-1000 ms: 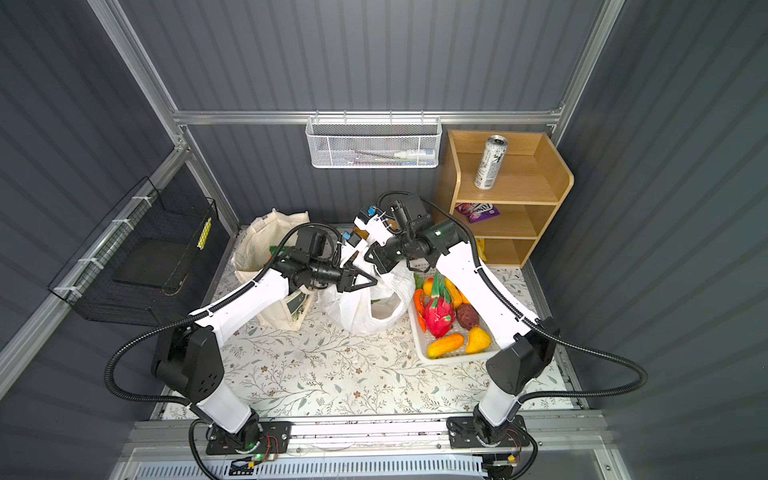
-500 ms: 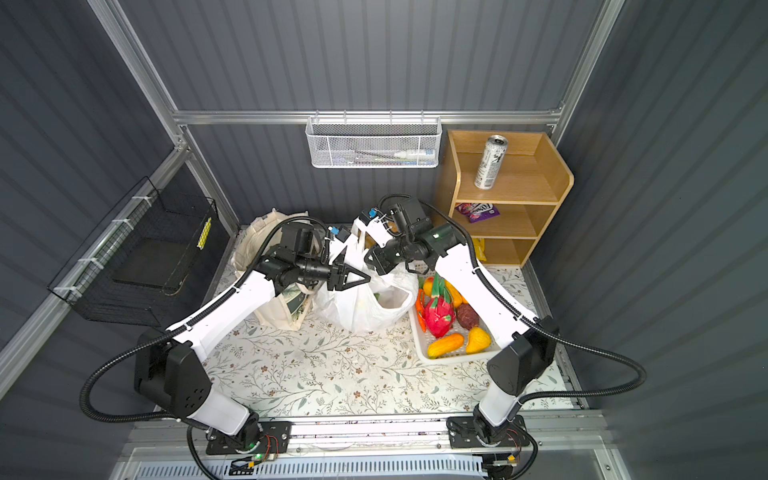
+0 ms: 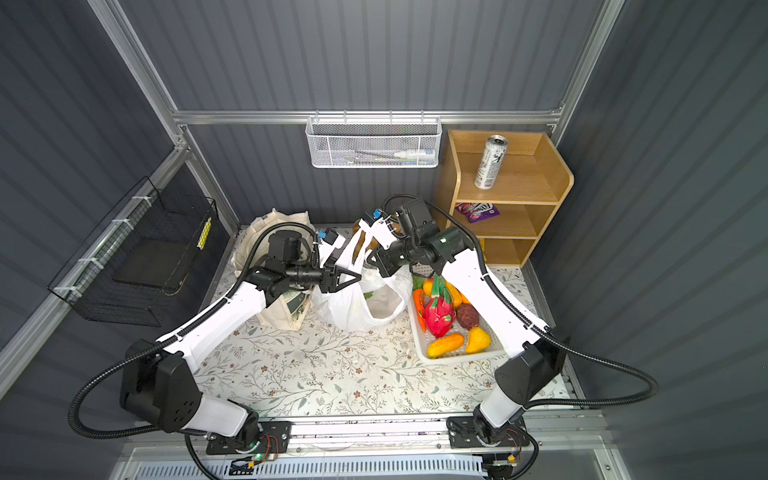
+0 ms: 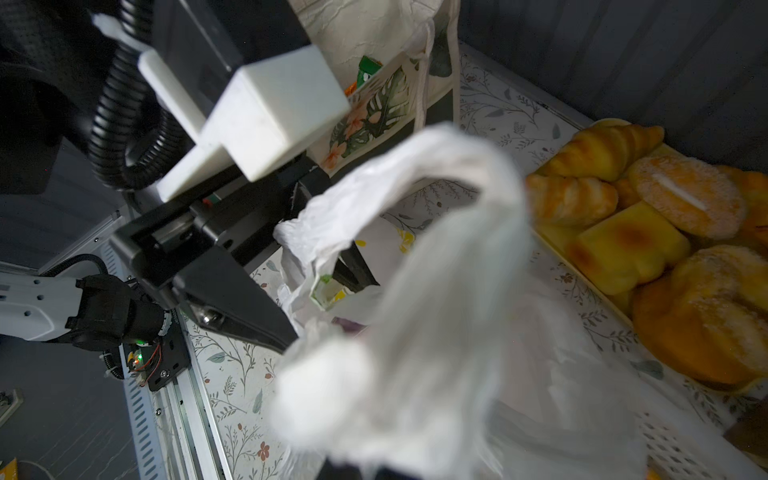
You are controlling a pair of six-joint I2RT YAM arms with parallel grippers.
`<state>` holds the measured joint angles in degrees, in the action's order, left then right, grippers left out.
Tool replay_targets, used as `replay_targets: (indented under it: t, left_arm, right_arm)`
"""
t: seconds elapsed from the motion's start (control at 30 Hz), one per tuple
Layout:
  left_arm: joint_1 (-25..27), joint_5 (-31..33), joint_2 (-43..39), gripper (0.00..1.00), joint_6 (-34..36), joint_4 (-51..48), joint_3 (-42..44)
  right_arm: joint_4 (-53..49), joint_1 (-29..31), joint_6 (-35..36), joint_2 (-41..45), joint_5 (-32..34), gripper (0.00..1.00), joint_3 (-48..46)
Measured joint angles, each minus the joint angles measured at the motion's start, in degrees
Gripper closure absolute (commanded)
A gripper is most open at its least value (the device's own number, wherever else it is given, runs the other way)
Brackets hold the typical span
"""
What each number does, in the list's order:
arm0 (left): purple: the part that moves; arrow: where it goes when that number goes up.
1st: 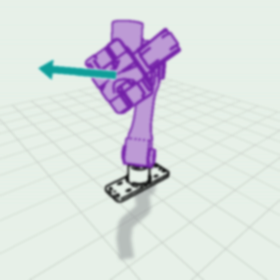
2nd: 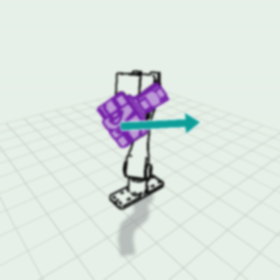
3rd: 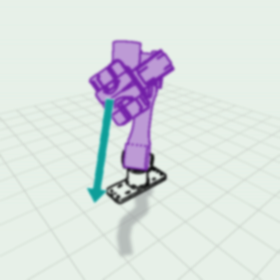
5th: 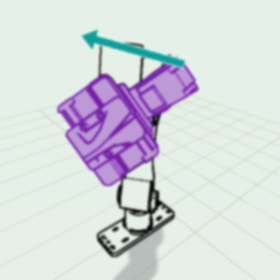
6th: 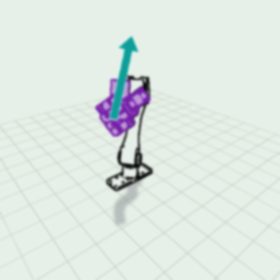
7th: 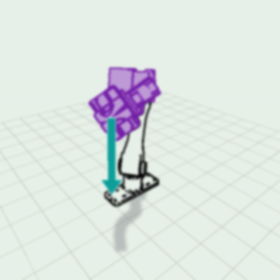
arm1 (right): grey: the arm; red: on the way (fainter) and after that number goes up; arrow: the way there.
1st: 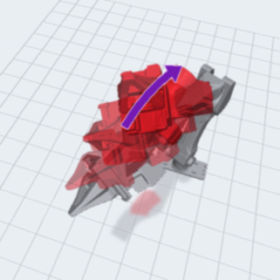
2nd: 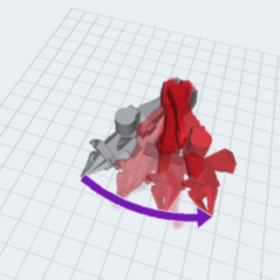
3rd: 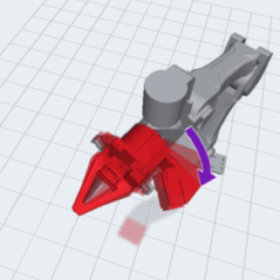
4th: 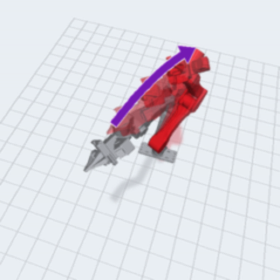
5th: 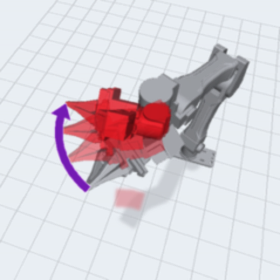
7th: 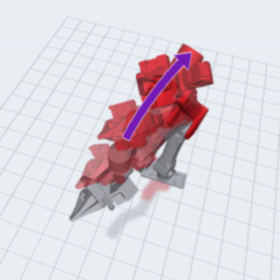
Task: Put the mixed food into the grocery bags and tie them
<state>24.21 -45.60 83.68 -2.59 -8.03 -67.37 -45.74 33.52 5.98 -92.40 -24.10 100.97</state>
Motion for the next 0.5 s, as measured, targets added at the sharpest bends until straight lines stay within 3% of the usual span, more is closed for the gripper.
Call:
replay_targets:
  t: [0.1,0.17,0.33,0.43,0.5]
  left_arm:
    - [0.0,2.3,-1.5,0.41,-1.8,3.2,0.6]
    - [0.0,3.7,-2.4,0.49,-2.9,5.2,1.2]
    - [0.0,6.1,-3.3,0.85,-5.5,8.9,3.2]
    - [0.0,6.9,-3.3,0.86,-6.1,9.6,3.8]
    - [0.0,7.0,-3.3,0.95,-6.7,10.3,3.9]
  right_arm:
    - [0.1,0.0,0.0,0.3,0.0,1.0,0.0]
    - [0.2,0.0,0.0,0.3,0.0,1.0,-0.1]
    - [0.3,0.0,-0.2,1.1,-0.2,1.0,-1.0]
    - [0.3,0.0,-0.6,2.4,-0.4,1.0,-1.6]
    - [0.3,0.0,-0.8,3.4,-0.6,1.0,-1.7]
